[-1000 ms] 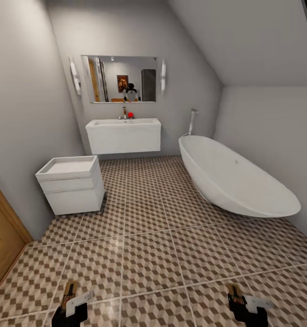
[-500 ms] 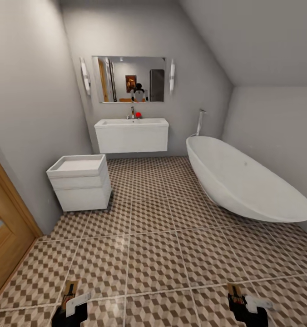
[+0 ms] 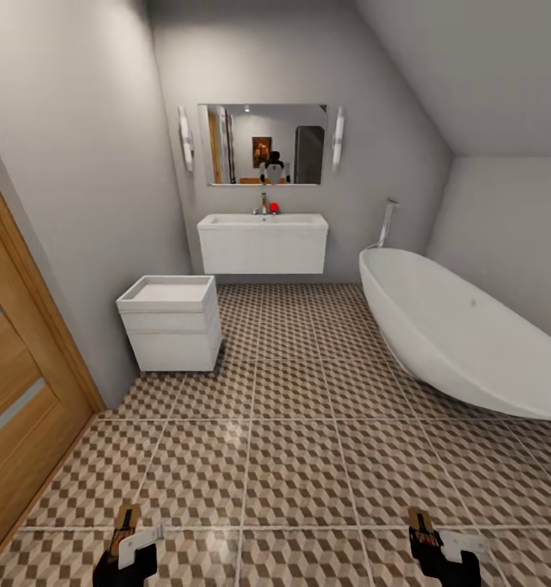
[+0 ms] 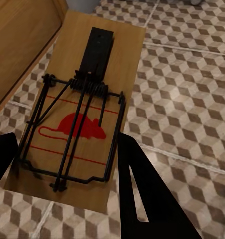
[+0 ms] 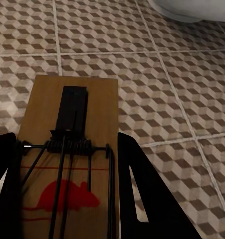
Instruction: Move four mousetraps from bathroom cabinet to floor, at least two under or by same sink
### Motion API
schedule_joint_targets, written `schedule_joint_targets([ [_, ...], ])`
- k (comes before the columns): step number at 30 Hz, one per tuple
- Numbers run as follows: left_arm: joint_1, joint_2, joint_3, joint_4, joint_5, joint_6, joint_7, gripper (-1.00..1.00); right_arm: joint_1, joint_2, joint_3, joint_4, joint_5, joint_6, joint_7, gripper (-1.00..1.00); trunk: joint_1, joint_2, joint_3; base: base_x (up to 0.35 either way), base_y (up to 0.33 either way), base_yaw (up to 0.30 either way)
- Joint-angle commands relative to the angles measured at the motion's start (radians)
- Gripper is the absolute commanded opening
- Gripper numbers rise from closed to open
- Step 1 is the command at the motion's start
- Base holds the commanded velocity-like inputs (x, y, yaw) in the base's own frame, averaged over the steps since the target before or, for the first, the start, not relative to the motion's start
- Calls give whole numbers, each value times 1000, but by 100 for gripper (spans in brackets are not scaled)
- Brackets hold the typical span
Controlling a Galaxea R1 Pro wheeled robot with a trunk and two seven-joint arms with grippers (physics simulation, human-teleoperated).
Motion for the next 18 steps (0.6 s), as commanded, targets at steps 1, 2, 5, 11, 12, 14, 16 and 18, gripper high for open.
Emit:
schedule_joint_targets([
  [1, -1, -1, -7, 4, -2, -2, 7, -100, -1, 0, -3, 1, 5, -3, -1, -100, 0, -1, -1, 0, 0, 54],
  [2, -1, -1, -7, 4, -2, -2, 7, -100, -1, 0, -3, 1, 5, -3, -1, -100, 0, -1, -1, 0, 0, 35],
  [5, -1, -1, -7, 4, -2, -2, 7, -100, -1, 0, -3, 1, 5, -3, -1, -100, 0, -1, -1, 0, 0, 14],
  [11, -1, -1, -7, 4, -2, -2, 7, -100, -1, 0, -3, 2, 5, -3, -1, -100, 0, -1, -1, 0, 0, 2],
  [12, -1, -1, -7, 4, -2, -2, 7, -100, -1, 0, -3, 3, 5, -3, -1, -100, 0, -1, -1, 0, 0, 0],
  [14, -1, -1, -7, 4, -2, -2, 7, -100, -1, 0, -3, 17, 5, -3, -1, -100, 0, -1, -1, 0, 0, 0],
  [16, -1, -1, -7, 4, -2, -2, 7, -100, -1, 0, -3, 21, 4, -3, -1, -100, 0, -1, -1, 0, 0, 0],
  [18, -1, -12, -7, 4, -2, -2, 7, -100, -1, 0, -3, 24, 5, -3, -1, -100, 0, -1, -1, 0, 0, 0],
])
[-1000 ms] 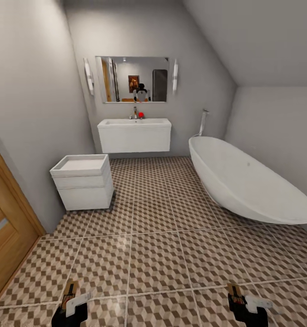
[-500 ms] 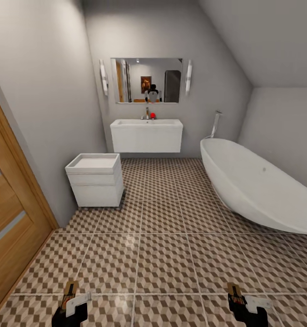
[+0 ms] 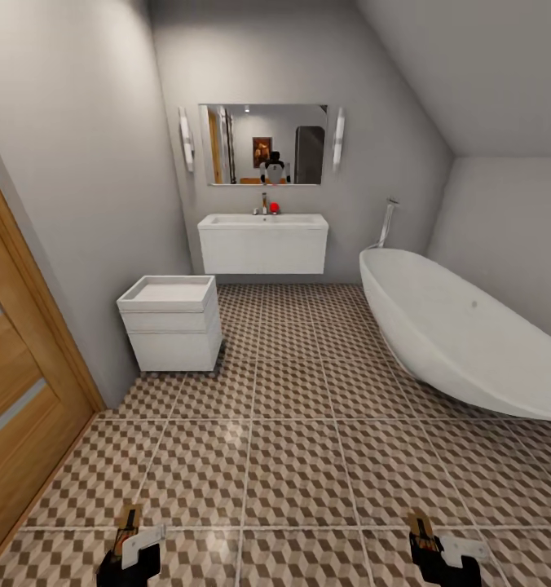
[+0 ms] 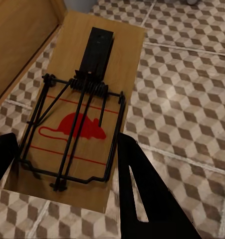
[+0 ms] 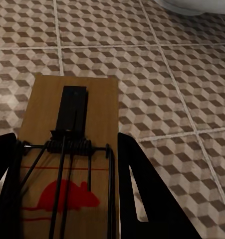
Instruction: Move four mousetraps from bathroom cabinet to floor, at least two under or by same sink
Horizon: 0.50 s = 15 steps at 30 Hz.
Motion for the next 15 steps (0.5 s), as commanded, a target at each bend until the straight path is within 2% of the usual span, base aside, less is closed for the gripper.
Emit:
schedule_joint_targets([
  [1, -1, -5, -5, 4, -1, -3, 7, -100, -1, 0, -3, 2, 5, -3, -1, -100, 0, -1, -1, 0, 0, 0],
  [8, -1, -29, -5, 1, -1, -4, 6, -100, -1, 1, -2, 3, 4, -3, -1, -100, 0, -1, -1, 0, 0, 0],
  [13, -1, -34, -5, 2, -1, -3, 0, -100, -1, 1, -2, 5, 4, -3, 0, -100, 0, -1, -1, 0, 0, 0],
  [15, -1, -35, -5, 2, -1, -3, -21, -100, -1, 1, -2, 6, 4, -3, -1, -100, 0, -1, -1, 0, 0, 0],
])
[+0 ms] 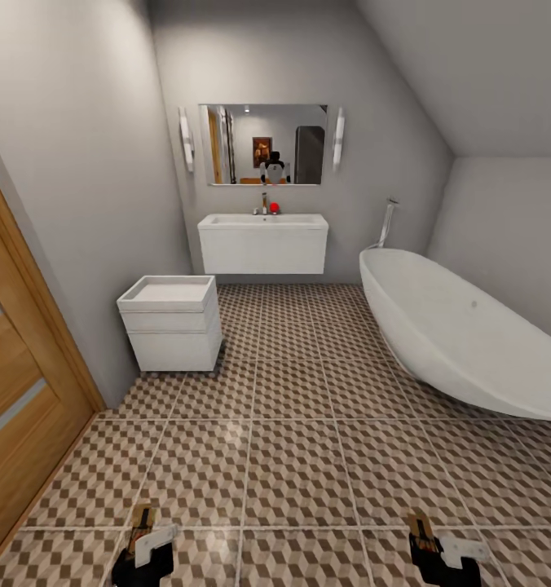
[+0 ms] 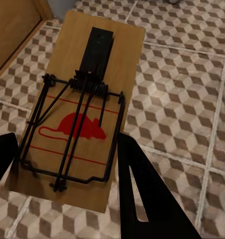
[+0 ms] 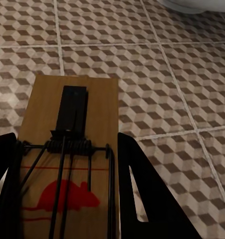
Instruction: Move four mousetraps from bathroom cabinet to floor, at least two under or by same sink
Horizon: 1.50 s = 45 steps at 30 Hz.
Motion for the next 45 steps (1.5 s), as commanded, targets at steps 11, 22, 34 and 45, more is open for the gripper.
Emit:
schedule_joint_targets([
  [11, -1, 54, -7, 4, -2, -5, -204, -100, -1, 5, -2, 32, 5, -4, -1, -100, 0, -1, -1, 168, 0, 0],
  [22, -1, 68, -7, 5, -2, -3, -210, -100, -1, 6, -2, 39, 5, -5, -1, -100, 0, -1, -1, 327, -39, 0],
  [34, -1, 67, -8, 5, -2, -3, -211, -100, -1, 11, -2, 39, 3, -5, -1, -100, 0, -1, -1, 334, -38, -48],
  [45, -1, 67, -8, 5, -2, -2, -211, -100, -1, 19, -2, 39, 5, -5, 0, -100, 0, -1, -1, 337, 0, -8],
])
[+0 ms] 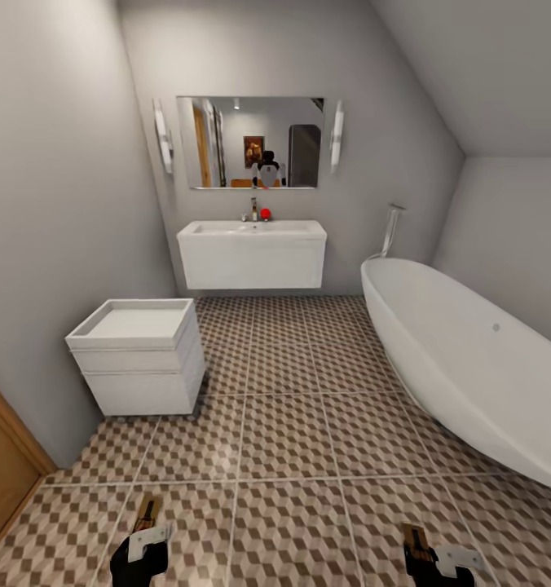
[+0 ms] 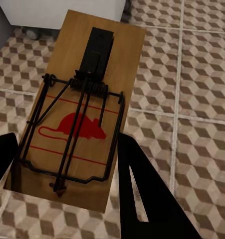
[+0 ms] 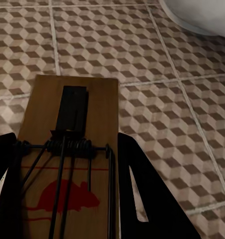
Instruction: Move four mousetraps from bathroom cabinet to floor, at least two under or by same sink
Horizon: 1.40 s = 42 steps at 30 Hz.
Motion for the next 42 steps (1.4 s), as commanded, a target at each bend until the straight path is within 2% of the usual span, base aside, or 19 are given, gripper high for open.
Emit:
schedule_joint_targets([
  [1, -1, -1, -7, 2, -5, -3, 9, -100, -1, 1, -4, 1, 5, -3, 0, -100, 1, 0, -1, 337, 0, 0],
  [10, -1, -1, -7, 2, -5, -3, 10, -100, -1, 3, -4, 1, 5, -3, 0, -100, 1, 0, -1, 334, -48, 0],
  [35, -1, -4, -7, 2, -5, -3, 10, -100, -1, 4, -4, 1, 4, -3, 0, -100, 1, 0, -1, 308, -175, 8],
  [42, -1, -4, -7, 2, -5, -3, 10, -100, -1, 15, -4, 1, 7, -3, 0, -100, 1, 0, -1, 308, -146, 96],
])
